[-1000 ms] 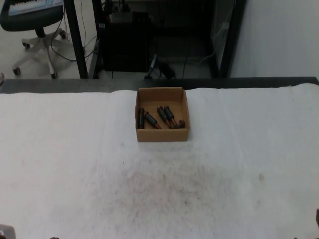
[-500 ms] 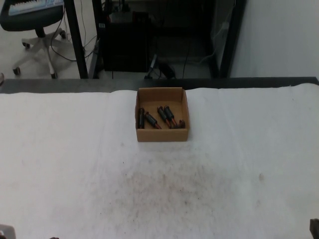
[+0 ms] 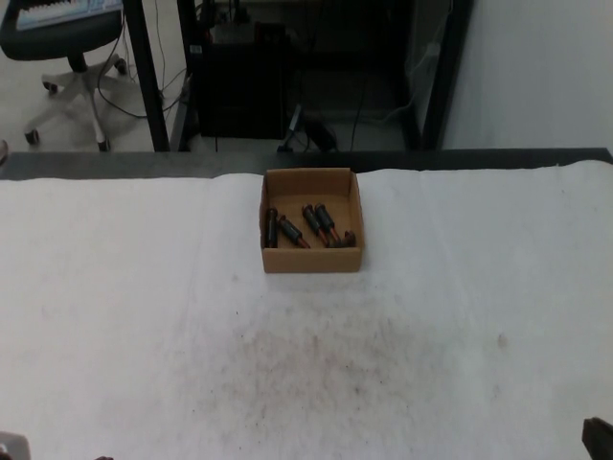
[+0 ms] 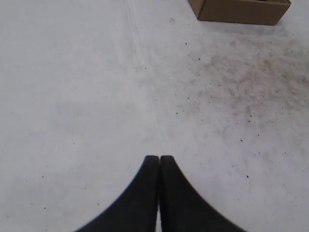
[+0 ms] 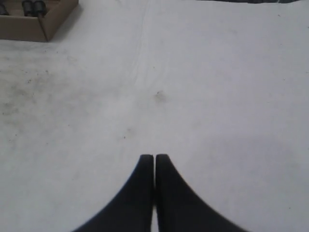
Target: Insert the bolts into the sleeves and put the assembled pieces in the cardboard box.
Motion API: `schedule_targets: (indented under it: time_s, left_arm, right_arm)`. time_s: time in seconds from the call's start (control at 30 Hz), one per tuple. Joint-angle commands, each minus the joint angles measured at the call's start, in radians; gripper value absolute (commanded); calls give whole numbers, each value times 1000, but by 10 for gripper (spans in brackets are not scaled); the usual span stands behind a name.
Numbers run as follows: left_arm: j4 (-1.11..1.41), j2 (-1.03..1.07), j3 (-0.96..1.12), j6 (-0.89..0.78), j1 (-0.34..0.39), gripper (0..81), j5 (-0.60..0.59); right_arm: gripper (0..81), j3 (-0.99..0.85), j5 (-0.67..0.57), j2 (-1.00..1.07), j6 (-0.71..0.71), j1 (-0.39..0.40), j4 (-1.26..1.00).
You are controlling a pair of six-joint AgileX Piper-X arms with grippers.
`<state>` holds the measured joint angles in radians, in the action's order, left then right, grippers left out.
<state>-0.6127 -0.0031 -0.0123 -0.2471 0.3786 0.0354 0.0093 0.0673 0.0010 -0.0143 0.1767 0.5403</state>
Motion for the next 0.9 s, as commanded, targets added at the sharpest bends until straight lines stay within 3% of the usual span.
schedule_targets:
  time_s: [0.0, 0.23, 0.4, 0.57, 0.87]
  left_arm:
    - [2, 3, 12, 0, -3, 3, 0]
    - [2, 3, 12, 0, -3, 3, 0]
    - [2, 3, 12, 0, -3, 3, 0]
    - [2, 3, 12, 0, -3, 3, 0]
    - [2, 3, 12, 0, -3, 3, 0]
  right_arm:
    - [8, -9, -17, -1, 14, 0, 23]
    - [8, -9, -159, -1, 136, -1, 44]
    - [8, -9, -86, -1, 139, -20, 39]
    - [8, -9, -13, -1, 40, -42, 24]
    - [8, -9, -14, -1, 37, -39, 22]
